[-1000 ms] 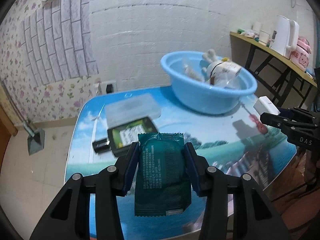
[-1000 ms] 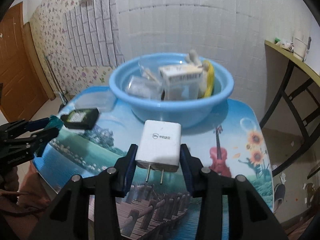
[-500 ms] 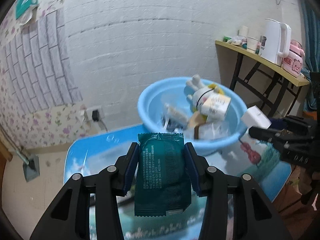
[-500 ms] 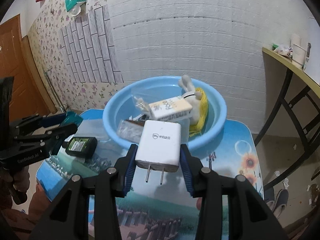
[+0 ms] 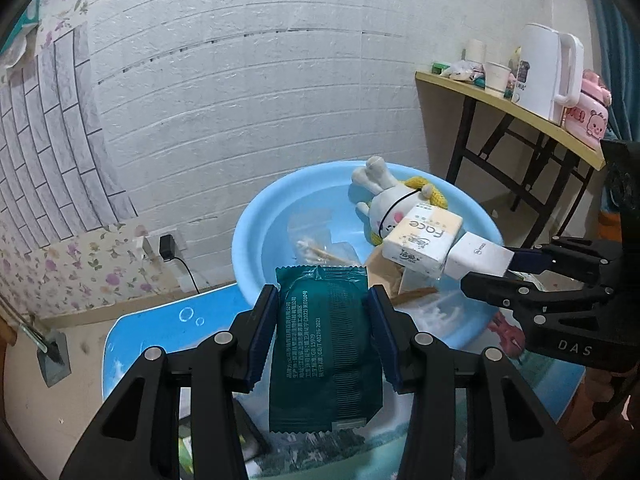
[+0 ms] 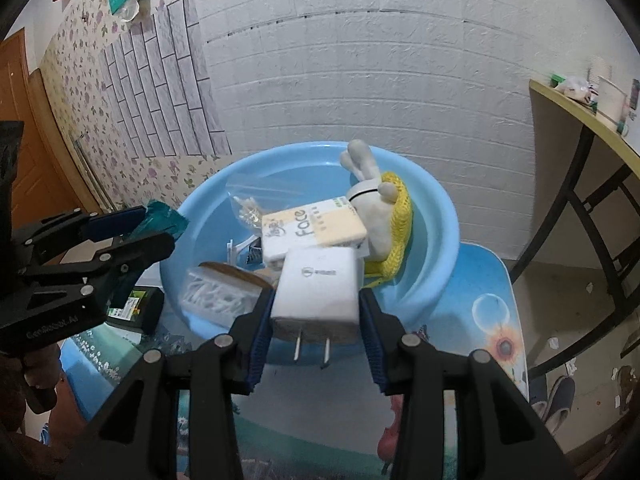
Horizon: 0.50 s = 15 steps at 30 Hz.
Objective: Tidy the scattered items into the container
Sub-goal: 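Lift the green packet with left while right grasps the white charger, carry both to basin, then open both grippers to drop the packet and charger into the basin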
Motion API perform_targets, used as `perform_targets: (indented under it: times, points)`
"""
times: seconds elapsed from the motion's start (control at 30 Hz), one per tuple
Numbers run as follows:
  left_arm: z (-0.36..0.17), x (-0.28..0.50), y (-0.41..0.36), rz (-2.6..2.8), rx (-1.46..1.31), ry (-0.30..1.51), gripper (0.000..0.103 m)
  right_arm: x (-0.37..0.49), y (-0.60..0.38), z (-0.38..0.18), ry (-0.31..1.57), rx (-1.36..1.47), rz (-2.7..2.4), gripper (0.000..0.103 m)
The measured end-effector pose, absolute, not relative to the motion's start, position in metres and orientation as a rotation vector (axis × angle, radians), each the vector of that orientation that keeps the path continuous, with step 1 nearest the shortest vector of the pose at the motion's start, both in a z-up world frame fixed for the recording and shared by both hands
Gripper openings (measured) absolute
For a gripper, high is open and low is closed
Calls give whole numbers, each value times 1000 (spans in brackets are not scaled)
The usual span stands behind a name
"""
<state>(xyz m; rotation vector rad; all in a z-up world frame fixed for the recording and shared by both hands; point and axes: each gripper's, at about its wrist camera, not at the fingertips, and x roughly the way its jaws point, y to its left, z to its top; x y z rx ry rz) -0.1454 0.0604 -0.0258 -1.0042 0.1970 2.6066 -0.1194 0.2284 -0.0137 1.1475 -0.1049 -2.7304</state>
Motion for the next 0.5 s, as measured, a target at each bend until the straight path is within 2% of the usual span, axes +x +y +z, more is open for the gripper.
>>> perform_targets:
  times: [0.5]
  points:
    - [-44, -173, 70, 2591, -1034, 177, 46, -144, 223, -26, -81, 1176, -2700, 39]
